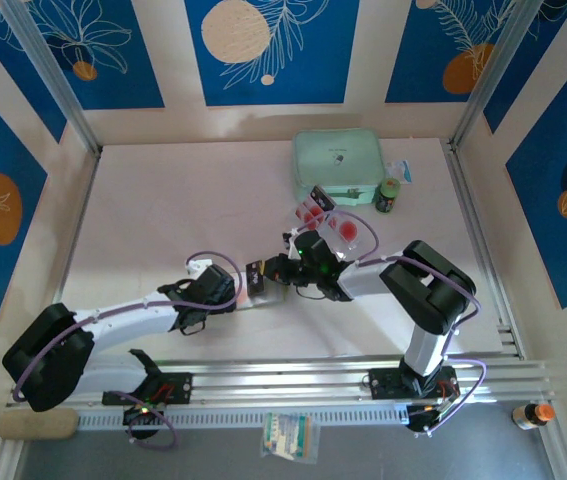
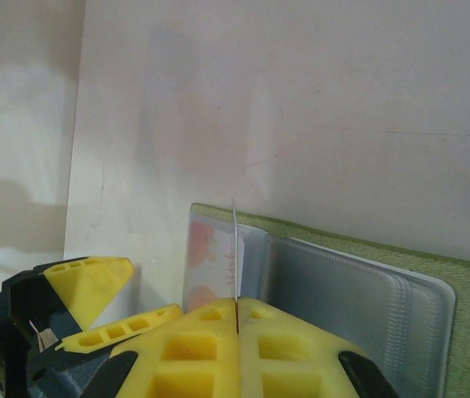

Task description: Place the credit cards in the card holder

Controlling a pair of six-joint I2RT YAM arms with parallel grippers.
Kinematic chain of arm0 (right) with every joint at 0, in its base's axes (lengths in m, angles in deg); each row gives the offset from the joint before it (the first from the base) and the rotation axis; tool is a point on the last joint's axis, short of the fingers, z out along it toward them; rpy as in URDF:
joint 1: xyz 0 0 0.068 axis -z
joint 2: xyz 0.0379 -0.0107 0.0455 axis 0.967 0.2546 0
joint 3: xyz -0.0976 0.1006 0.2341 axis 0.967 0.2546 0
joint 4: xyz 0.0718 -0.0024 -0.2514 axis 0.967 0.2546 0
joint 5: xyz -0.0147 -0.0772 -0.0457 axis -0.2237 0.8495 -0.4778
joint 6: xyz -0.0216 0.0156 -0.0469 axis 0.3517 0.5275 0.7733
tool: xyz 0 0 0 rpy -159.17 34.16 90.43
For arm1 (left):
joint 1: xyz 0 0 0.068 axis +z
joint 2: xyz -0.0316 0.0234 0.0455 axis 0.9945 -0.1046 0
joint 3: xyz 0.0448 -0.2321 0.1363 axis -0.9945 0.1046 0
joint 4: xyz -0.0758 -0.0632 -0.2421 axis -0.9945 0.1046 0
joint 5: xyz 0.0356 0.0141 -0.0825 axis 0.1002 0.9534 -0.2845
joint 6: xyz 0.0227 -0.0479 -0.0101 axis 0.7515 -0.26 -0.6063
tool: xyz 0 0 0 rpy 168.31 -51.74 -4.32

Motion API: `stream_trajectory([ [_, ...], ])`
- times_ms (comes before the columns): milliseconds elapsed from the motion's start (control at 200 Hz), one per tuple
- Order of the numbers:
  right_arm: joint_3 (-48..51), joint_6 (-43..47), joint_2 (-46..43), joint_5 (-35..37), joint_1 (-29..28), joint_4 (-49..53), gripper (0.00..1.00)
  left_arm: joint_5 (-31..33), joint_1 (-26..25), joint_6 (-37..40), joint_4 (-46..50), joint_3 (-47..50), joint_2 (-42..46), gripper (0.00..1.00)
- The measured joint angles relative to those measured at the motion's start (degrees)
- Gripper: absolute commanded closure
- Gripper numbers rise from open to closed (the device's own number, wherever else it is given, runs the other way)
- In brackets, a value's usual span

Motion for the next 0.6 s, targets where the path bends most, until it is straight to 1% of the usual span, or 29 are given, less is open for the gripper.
stream_trajectory([
  [600,-0.07,-1.81,1.51,-0.79,0.0,0.09,1.0,0.0,0.0,0.0,0.0,0.0,0.0,0.04],
])
